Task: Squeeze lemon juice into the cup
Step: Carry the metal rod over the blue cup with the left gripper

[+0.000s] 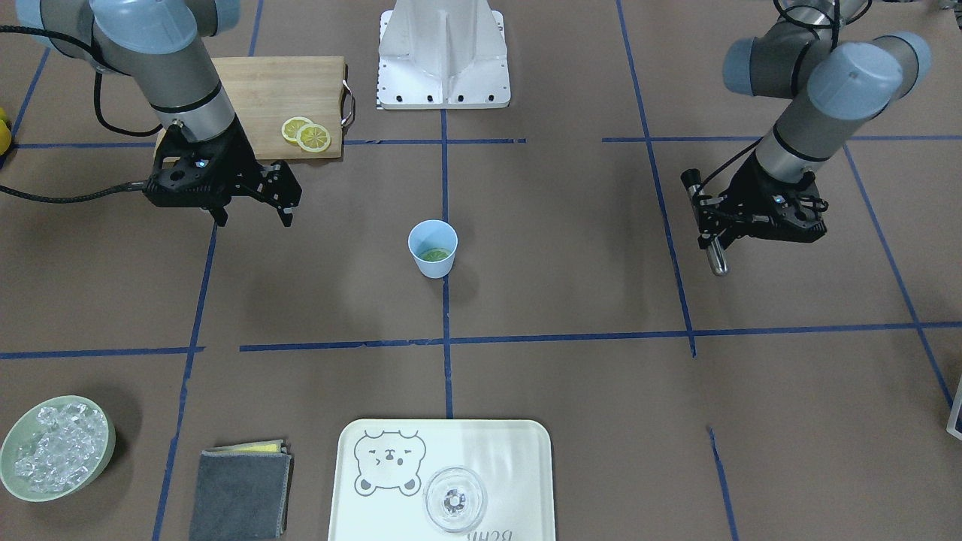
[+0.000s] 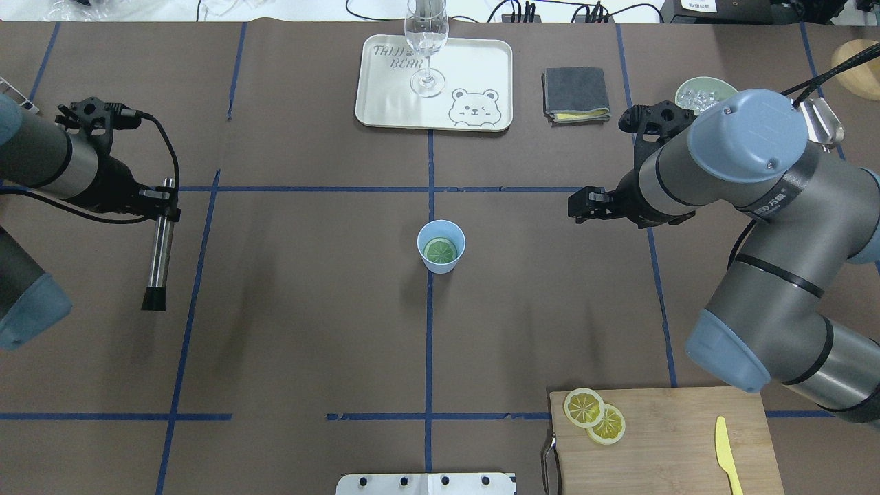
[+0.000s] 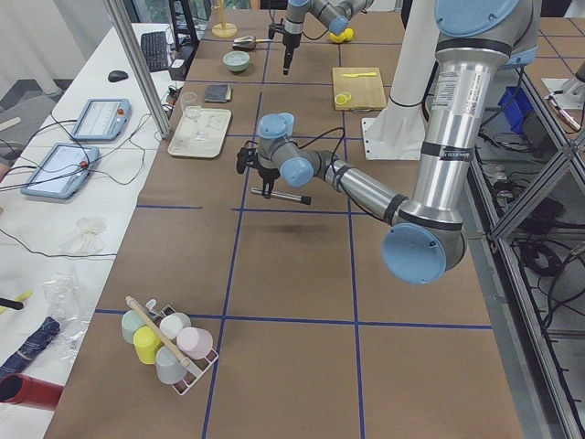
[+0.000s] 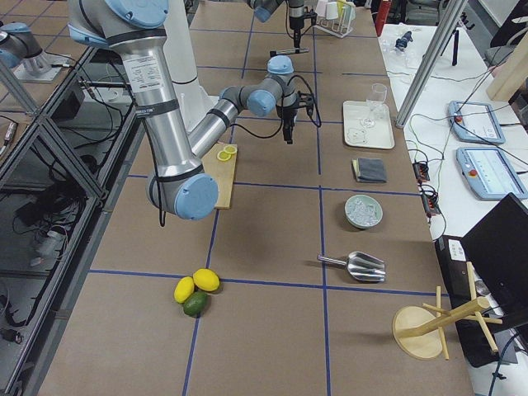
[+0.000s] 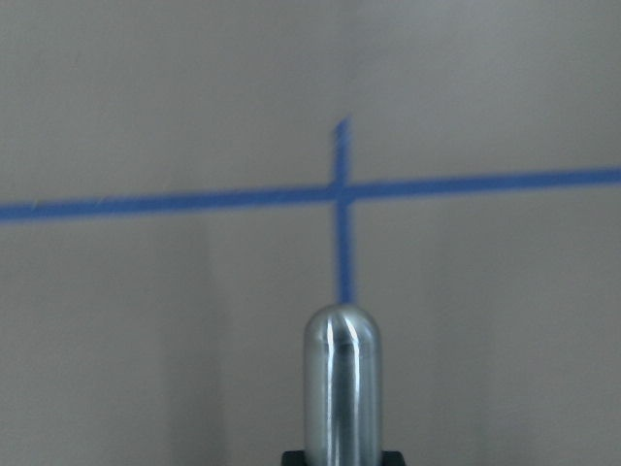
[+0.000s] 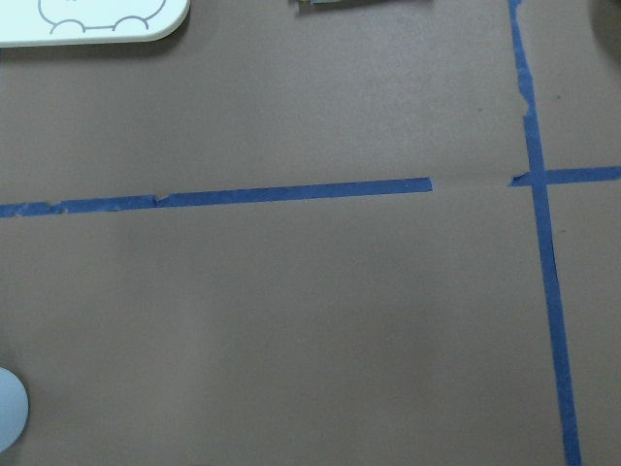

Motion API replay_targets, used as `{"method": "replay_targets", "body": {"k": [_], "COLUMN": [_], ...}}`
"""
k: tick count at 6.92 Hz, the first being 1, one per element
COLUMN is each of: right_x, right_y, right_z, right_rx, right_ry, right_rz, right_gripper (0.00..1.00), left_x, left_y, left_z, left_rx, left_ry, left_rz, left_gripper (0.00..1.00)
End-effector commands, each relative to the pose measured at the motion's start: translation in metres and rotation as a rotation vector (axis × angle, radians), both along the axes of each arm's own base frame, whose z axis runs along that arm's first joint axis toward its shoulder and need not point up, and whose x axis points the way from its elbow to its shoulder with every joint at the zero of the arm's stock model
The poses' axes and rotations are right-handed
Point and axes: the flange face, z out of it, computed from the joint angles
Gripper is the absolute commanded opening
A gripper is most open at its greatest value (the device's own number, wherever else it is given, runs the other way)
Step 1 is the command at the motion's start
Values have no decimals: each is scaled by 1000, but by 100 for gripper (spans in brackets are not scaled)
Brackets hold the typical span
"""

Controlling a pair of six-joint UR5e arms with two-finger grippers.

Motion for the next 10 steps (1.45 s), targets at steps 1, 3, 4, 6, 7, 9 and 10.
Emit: {"method": "replay_targets", "body": {"k": [1, 3, 4, 6, 7, 9, 10], "right_x": [17, 30, 32, 41, 44, 50, 60], "right_y": [-10, -12, -11, -13, -11, -11, -9], "right_z": [6, 10, 17, 18, 17, 26, 37], "right_rx": [-6, -7, -11, -11, -10, -9, -30], "right_ry": [6, 10, 21, 21, 18, 18, -8], "right_rz": [29, 43, 50, 63, 65, 60, 40], "right_gripper": [100, 100, 100, 100, 100, 100, 100], "left_x": [-16, 62, 84, 94, 138, 194, 204], "left_y": [13, 37, 40, 61, 65, 74, 70], "left_z": [-125, -231, -284, -310, -286, -255, -246], "left_rx": [159, 360, 423, 588, 651, 734, 737], "left_ry": [131, 222, 273, 294, 305, 218, 190], "left_rz": [-117, -98, -149, -446, -554, -591, -585], "left_gripper": [0, 0, 0, 0, 0, 0, 0]}}
